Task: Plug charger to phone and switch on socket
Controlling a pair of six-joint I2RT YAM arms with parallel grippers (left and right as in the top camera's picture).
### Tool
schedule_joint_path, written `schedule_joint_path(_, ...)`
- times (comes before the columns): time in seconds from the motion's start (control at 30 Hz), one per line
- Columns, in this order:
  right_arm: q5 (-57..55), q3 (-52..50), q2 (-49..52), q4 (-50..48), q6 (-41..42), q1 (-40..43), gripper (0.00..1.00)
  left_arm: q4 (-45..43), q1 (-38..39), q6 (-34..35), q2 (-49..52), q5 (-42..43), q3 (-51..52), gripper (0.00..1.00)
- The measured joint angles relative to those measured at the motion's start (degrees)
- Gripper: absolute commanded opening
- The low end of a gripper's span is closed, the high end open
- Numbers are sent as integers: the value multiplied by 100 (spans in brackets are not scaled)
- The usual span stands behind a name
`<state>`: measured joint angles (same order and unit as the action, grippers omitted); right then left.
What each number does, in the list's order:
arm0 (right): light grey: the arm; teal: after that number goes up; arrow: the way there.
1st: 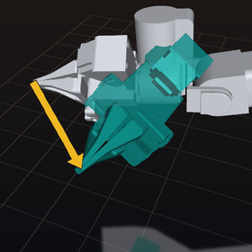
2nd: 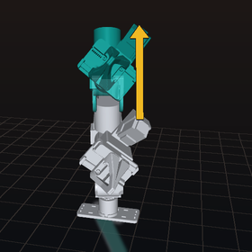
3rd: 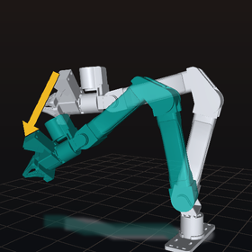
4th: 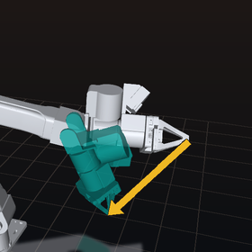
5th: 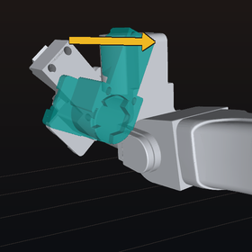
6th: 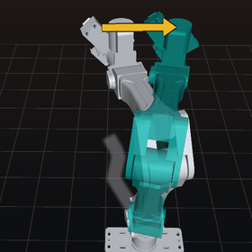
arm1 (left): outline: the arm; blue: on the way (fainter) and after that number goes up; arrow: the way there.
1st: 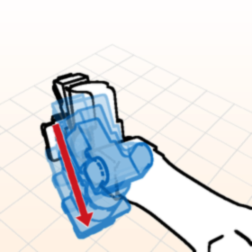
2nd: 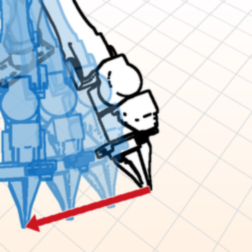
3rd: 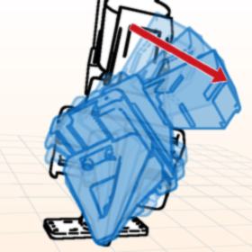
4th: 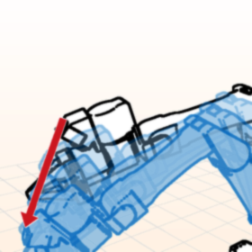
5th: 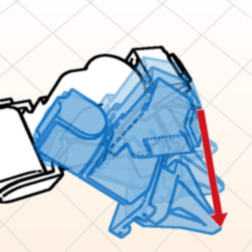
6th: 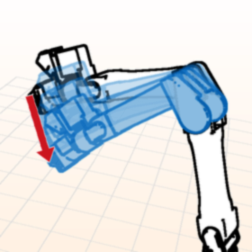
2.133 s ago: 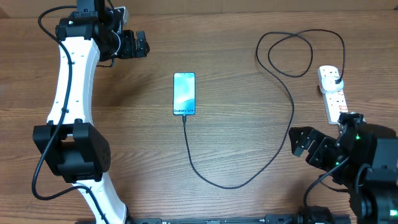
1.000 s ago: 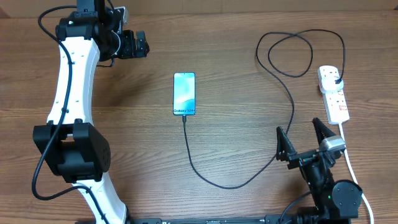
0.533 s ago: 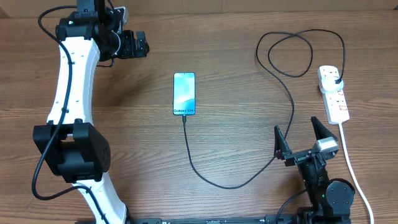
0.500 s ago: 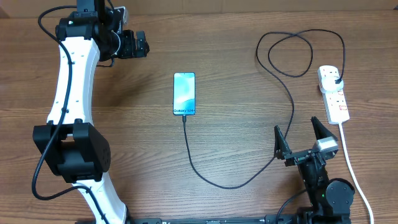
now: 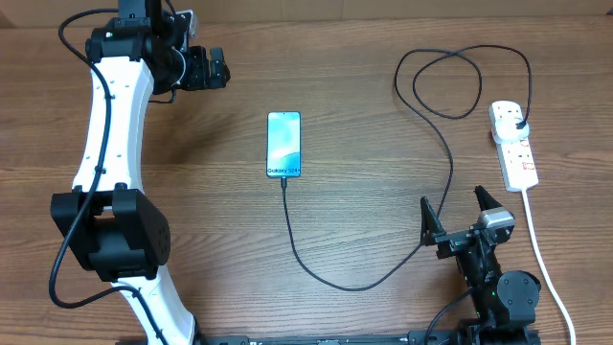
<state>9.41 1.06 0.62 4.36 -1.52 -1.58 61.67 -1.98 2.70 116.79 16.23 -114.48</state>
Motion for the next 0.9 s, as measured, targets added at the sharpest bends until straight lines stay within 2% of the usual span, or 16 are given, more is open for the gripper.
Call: schedule_joint_path(0.9,-4,0,0,-2,-2,160,100,0,0,0,0,0,0,100)
